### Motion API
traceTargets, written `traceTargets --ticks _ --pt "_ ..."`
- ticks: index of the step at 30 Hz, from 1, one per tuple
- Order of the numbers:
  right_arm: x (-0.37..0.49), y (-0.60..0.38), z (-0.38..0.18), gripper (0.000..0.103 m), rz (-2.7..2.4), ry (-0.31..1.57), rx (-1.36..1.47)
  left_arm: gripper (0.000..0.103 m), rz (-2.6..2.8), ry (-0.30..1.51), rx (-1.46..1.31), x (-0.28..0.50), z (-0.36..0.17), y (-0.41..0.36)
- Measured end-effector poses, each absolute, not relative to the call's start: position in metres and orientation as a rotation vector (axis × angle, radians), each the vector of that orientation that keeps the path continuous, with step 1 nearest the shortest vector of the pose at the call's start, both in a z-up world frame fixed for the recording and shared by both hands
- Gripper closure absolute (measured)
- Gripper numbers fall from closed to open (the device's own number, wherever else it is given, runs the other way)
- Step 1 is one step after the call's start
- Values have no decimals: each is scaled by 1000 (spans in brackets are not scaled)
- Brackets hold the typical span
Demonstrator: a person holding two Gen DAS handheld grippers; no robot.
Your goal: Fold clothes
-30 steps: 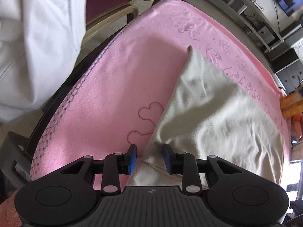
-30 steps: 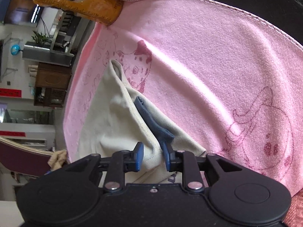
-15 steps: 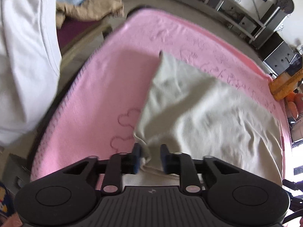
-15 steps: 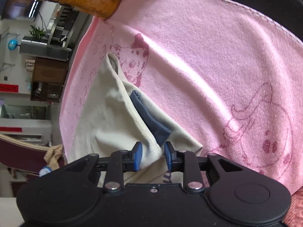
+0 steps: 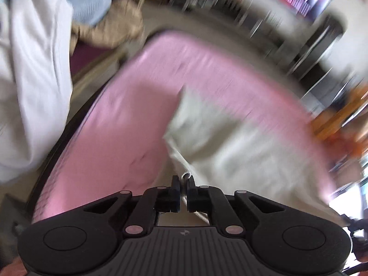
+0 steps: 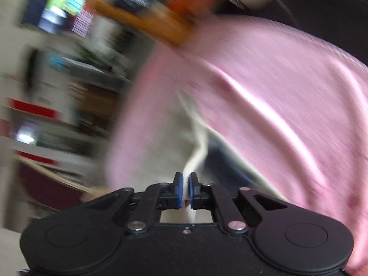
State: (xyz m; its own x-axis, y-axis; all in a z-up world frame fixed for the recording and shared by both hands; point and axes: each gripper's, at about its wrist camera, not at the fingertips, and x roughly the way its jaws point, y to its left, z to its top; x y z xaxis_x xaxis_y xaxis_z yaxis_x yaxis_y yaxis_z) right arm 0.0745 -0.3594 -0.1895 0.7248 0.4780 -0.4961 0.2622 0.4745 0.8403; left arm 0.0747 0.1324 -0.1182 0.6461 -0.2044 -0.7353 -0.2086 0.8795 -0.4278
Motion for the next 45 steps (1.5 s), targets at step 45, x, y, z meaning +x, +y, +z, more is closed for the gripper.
traceTargets --ticks 45 --pt "36 -345 -155 98 122 814 865 99 24 907 -401 39 -119 121"
